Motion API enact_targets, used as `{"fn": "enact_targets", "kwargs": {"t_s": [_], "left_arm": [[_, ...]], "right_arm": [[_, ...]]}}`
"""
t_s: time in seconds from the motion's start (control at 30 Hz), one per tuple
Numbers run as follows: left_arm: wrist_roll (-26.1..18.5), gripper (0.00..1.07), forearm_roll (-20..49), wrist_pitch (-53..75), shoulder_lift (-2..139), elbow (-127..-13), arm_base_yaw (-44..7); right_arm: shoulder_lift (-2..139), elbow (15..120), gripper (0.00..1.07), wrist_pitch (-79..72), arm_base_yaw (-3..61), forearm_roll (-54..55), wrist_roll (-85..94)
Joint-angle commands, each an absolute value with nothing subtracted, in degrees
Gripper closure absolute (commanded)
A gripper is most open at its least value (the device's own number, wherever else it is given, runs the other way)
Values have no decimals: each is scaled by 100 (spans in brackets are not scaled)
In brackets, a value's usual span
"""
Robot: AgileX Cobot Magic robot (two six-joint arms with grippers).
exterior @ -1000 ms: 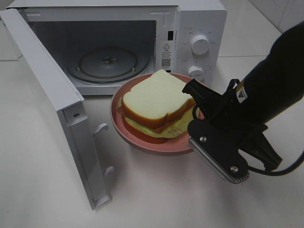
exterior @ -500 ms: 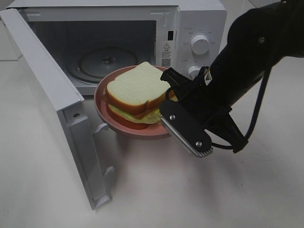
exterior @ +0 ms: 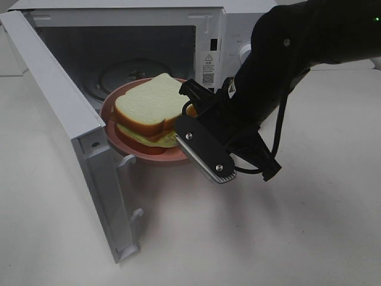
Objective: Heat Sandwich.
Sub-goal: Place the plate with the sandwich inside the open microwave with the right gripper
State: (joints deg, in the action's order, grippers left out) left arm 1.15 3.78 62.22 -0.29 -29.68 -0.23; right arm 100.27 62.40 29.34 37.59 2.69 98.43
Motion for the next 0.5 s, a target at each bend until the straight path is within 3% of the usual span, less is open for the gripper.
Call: {"fn": "enact_targets", "kwargs": {"t_s": [0.03, 0.5], "left_arm": [[115, 9, 390, 6148, -120, -2956, 0], [115, 9, 390, 6148, -120, -2956, 0]], "right_arm": [[10141, 6446, 107, 2865, 3770, 321, 9895], [10651, 7334, 107, 3323, 3770, 321, 9918]]}}
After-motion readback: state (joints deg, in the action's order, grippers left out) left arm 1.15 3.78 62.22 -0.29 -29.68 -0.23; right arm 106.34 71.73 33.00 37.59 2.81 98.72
